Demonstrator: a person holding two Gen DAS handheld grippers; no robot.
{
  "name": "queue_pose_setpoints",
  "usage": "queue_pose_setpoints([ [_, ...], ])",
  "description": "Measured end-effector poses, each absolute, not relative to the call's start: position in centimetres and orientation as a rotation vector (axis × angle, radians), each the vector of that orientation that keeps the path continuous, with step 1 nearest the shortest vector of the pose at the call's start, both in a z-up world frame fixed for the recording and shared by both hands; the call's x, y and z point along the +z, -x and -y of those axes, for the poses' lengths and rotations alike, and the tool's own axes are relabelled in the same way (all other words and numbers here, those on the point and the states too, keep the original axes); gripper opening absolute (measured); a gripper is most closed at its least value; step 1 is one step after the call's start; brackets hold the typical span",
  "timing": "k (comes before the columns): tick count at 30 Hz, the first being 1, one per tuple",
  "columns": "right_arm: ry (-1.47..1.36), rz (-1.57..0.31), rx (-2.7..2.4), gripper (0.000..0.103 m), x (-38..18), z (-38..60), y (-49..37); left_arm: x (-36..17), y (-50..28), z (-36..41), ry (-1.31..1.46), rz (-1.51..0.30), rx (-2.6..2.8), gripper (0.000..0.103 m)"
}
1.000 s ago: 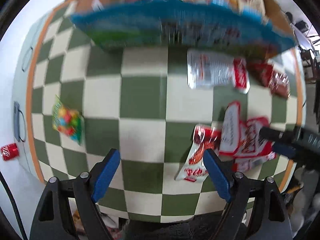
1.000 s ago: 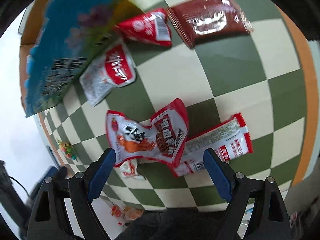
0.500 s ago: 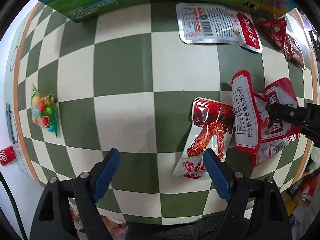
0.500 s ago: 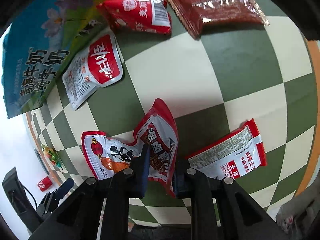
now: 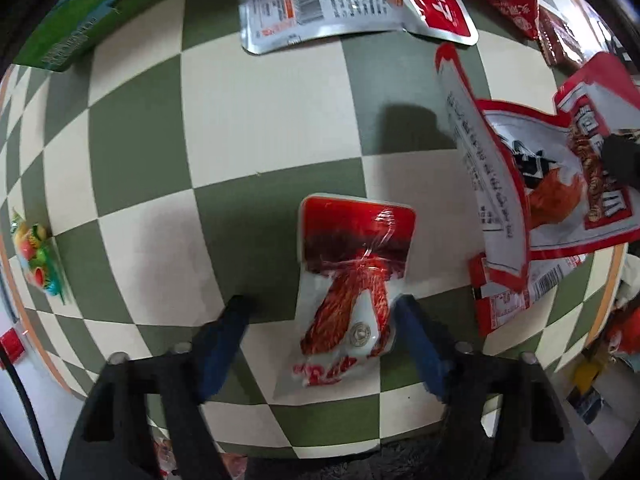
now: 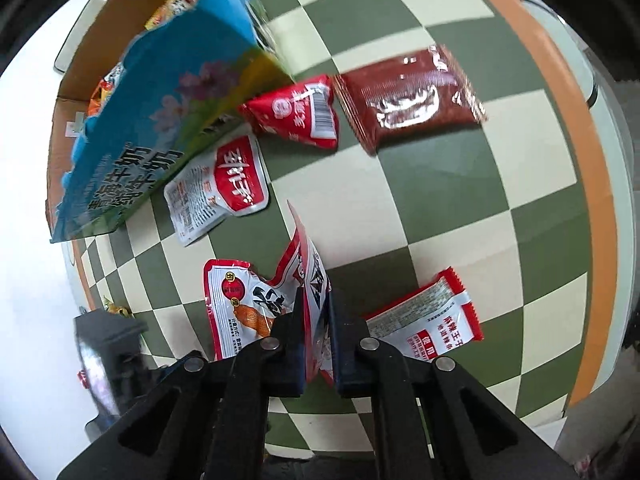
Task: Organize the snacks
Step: 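Grasp the red chili strip packet with the left tool while the right tool grasps the red-white packet, then carry both packets into the box and open both tools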
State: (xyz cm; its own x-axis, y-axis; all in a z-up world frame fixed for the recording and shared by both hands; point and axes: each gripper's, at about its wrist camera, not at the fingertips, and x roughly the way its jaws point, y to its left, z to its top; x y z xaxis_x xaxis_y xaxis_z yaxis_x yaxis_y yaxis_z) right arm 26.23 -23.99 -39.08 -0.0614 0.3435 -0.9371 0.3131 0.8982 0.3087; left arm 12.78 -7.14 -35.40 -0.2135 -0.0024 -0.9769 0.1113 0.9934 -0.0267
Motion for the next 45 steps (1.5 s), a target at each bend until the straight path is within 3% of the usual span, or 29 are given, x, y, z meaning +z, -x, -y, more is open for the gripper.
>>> queue_pose_setpoints([
  [1,-0.507,-1.653,0.03,0.01,-38.9,24.2,-26.4,-35.1,-12.7,7.2,-0.091,-1.768,-0.104,0.048],
  [10,-0.461,-1.604,0.07,0.01,-35.9,25.3,-26.0,-31.8,-11.8,5.2,-0.053,-1.691,-0.048,0.048],
  [23,-0.492,-1.441,0.212,0.01,-25.5,24.1,-28.2,-14.2,-19.5,0.1,0.108,-1.378,-0.07,0.048],
  [27,-0.493,-1.385,0.265,0.01,-22.2,22.6,-30.1,-11.6,-23.4,-1.1,0.121,-1.336,-0.063,0.048],
  [34,-0.496,-1.331,0.299,0.01,-20.8,19.1,-35.0,-12.4,-30.3,-4.8,0.14,-1.39,-0.006,0.048],
  [45,-0.513,-1.411,0.283,0.01,-27.3,13.2,-42.1,-18.8,-37.8,-8.1,0.19,-1.568,0.019,0.049],
])
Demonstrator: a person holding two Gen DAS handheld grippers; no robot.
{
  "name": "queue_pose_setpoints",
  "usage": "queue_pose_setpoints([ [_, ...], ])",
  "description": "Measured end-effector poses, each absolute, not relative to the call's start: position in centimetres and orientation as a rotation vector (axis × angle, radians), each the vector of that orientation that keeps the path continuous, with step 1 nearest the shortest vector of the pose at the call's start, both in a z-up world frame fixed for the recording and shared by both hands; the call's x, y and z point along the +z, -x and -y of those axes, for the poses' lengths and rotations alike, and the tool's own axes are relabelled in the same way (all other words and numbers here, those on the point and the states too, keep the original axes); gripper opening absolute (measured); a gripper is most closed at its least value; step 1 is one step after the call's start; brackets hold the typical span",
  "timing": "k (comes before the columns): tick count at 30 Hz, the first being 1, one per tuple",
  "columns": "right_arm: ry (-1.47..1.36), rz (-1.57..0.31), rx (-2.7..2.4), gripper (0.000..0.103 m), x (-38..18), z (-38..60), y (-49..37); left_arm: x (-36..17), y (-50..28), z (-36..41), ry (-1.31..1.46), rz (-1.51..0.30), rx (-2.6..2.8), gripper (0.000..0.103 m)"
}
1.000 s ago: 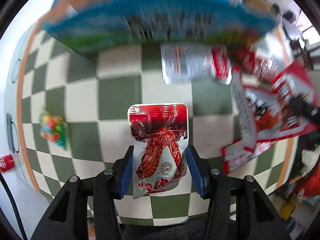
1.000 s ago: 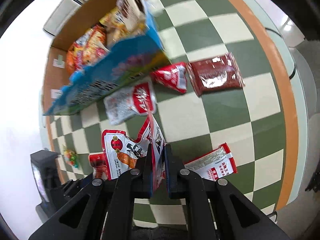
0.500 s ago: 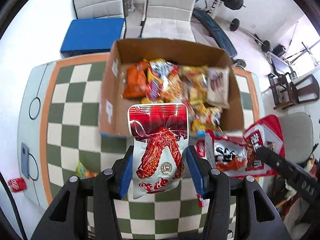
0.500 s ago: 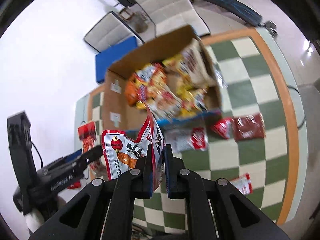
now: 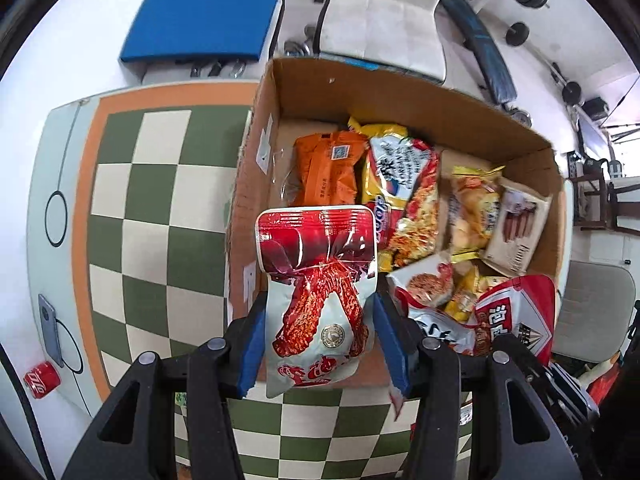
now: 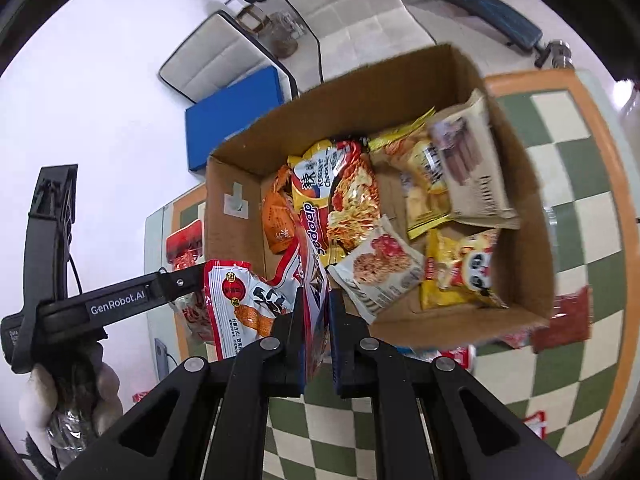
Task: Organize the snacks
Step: 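Carry both packets into the box and open both tools, then grasp the green bubble-gum bag with the left tool while the right tool grasps the long spicy strip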
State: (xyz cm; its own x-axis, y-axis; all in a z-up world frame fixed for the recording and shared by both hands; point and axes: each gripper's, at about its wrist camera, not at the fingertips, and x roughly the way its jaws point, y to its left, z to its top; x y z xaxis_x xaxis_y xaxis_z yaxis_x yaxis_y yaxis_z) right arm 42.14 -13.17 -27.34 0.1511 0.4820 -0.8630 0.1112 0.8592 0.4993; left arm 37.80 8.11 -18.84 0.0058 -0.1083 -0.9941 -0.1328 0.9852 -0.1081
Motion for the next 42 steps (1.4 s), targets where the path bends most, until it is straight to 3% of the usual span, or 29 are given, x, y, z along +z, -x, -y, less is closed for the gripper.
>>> queue_pose_setpoints([
  [6,-0.566,-1.479,0.284,0.01,-31.3,11.7,-43.8,-21.4,-39.1,-8.5,0.163,-1.627,0.046,0.049],
  [7,-0.578,-1.499,0.288,0.014,-32.0,11.5,-44.1,-21.7,-39.3,-8.6,0.173,-1.631,0.041,0.049],
  [9,-0.602,-1.561,0.285,0.017,-33.6,11.3,-44.6,-22.3,-39.6,-8.9,0.171,-1.645,0.051,0.055],
  [11,-0.606,-1.597,0.291,0.043,-34.6,11.2,-44.8,-22.5,-39.8,-9.0,0.178,-1.646,0.042,0.083],
  [12,-0.601,-1.607,0.295,0.071,-34.8,11.1,-44.9,-22.5,-39.9,-9.1,0.183,-1.646,0.039,0.088],
  [13,-0.599,-1.611,0.31,0.083,-34.8,11.0,-45.0,-22.6,-39.9,-9.1,0.19,-1.646,0.035,0.088],
  [25,-0.238,-1.512,0.209,0.087,-30.3,10.0,-44.2,-20.2,-36.9,-8.8,0.214,-1.597,0.01,0.089],
  [42,-0.305,-1.448,0.14,0.089,-24.3,14.0,-36.5,-13.4,-26.3,-9.4,0.221,-1.397,0.025,0.089],
])
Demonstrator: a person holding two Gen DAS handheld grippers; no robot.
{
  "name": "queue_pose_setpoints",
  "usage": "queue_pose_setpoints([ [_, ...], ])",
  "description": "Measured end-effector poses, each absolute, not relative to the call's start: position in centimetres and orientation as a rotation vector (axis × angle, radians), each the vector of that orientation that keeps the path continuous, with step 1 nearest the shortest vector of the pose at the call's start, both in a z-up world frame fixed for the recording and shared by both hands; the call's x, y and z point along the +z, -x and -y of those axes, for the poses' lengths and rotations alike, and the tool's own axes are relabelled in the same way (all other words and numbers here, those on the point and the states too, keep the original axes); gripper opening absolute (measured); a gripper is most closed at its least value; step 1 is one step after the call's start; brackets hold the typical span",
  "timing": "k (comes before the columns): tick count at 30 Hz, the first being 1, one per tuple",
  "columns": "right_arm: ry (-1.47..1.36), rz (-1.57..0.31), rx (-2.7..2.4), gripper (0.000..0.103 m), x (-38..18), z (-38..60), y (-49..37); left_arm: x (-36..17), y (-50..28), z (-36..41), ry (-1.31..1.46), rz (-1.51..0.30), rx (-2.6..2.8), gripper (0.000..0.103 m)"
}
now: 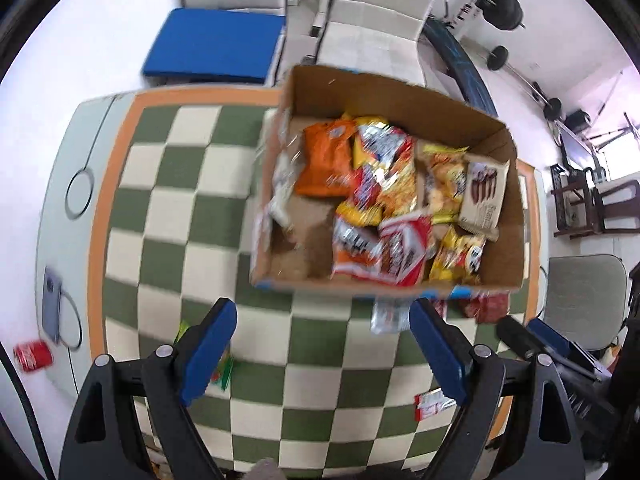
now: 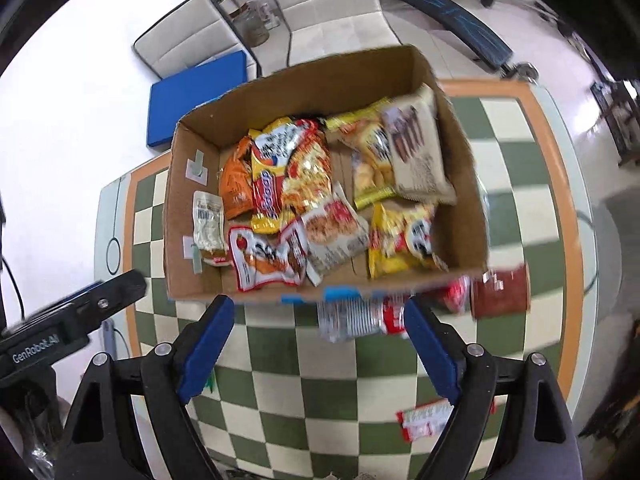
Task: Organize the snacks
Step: 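Grasp the green bubble-gum bag with the left tool while the right tool grasps the long spicy strip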
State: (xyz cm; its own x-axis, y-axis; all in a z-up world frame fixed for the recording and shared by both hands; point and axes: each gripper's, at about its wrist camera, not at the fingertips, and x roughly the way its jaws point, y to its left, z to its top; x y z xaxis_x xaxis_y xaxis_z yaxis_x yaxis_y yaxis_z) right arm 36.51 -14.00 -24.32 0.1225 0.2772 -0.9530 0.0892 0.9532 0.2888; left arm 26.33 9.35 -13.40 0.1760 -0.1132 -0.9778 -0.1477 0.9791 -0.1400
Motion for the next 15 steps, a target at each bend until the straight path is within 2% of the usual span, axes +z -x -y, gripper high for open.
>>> queue_pose_setpoints([
  [4,-0.404,-1.488,0.073,0.089,-25.8,16.3,-32.4,-16.2,-22.2,-12.1,0.299,-1.439,0.122,0.089],
  [7,-0.477,-1.529,-0.001,0.089,-28.3,18.4,-29.1,-20.5,-19.1,-15.1,0.467,-1.536,0.184,0.089],
  [15,-0.734,-1.68,-0.24,0.089,-37.3,23.6,-22.0,-28.2,-14.1,-19.5,0.783,-1.618,0.339,0.088],
])
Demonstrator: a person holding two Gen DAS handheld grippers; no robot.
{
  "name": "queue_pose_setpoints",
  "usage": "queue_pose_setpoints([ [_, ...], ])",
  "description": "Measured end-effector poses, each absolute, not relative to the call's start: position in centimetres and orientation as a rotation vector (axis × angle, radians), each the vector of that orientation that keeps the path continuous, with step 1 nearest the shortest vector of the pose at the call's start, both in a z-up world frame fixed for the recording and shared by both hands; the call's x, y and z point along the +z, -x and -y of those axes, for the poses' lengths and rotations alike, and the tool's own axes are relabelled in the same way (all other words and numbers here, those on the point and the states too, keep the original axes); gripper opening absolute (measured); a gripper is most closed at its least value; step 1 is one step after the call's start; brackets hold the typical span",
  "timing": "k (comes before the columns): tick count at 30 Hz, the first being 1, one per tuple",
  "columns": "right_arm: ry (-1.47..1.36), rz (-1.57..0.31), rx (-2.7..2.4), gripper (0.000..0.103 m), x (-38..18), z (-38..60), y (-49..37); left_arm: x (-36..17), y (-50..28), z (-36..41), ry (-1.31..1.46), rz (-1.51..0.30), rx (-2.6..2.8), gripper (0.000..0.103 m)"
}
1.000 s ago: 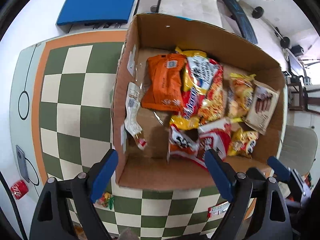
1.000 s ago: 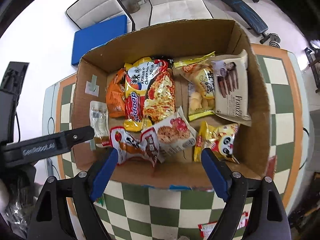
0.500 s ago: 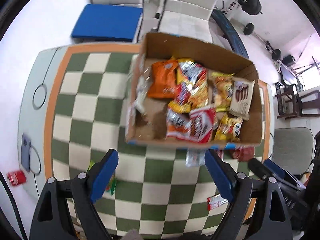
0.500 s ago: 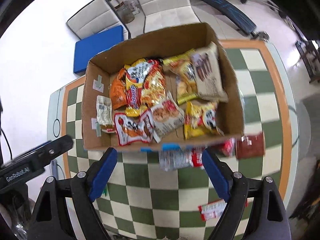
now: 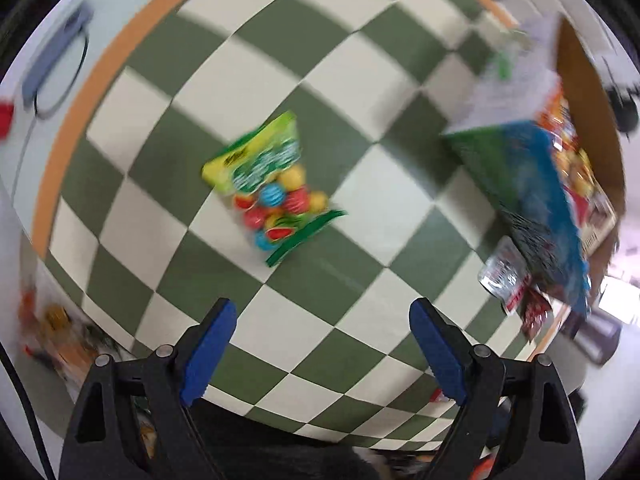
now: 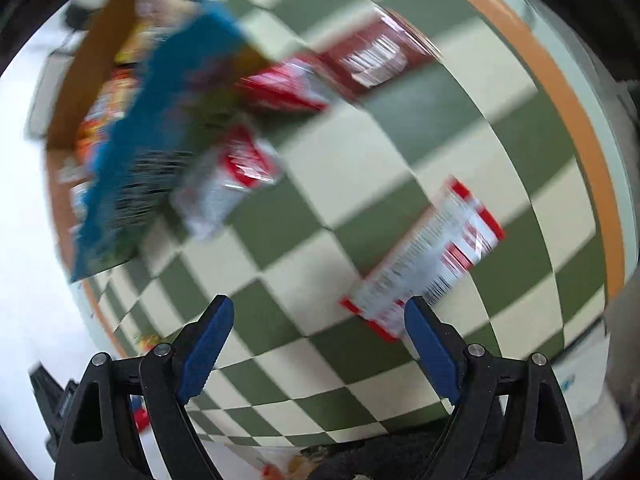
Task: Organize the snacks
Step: 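Grasp the green bubble-gum bag with the left tool while the right tool grasps the long spicy strip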
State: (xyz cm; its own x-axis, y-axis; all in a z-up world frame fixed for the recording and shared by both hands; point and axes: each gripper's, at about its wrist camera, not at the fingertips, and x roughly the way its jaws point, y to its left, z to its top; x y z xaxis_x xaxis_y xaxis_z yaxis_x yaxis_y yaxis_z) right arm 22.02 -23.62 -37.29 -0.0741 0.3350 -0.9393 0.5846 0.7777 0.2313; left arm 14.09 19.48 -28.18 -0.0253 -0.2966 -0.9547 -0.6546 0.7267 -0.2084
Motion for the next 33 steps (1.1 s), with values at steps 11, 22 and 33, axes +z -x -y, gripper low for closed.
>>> queue_pose_setpoints([
  [11,-0.766,-1.753,-0.456,0.089,-42.6,24.0,-20.1,-32.0,-14.7,-23.5,0.993,-1.589,0.509,0.088],
  [22,-0.723,-1.819,-0.556,0.074,-44.9,23.3,-19.8,-35.4,-16.7,-23.6,0.871,-1.681,0.559,0.059],
  [33,-0.496,-1.829,-0.35,0.067,-44.3,22.0,-20.6,-34.3,-17.5,-14.0,0.343,-1.702,0.336,0.056],
])
